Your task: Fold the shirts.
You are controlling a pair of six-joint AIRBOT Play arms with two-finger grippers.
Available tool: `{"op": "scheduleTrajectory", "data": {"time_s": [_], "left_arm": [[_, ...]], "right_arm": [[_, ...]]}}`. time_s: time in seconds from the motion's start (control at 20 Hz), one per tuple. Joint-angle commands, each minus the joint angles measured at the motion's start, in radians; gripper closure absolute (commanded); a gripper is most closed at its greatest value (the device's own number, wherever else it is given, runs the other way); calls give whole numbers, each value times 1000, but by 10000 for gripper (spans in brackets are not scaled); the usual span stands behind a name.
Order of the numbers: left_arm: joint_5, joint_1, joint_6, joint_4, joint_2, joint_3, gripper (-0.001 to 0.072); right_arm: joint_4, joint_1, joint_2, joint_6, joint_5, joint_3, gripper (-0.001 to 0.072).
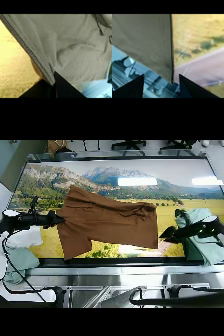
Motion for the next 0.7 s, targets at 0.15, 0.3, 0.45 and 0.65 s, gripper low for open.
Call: {"op": "scheduleTrajectory", "data": {"time_s": [0.15, 0.3, 0.45, 0.65], "left_arm": [[-35, -3, 1, 1, -3, 6, 691], [-45, -3, 1, 0, -3, 6, 691], [-72, -3, 1, -1, 6, 6, 691], [-186, 14, 1, -41, 207, 39, 692]], "right_arm": [[10, 134, 8, -29, -186, -125, 235], [72, 144, 8, -76, -225, -124, 391], [165, 143, 15, -138, -220, -106, 692], [308, 139, 170, -190, -113, 74, 692]]}}
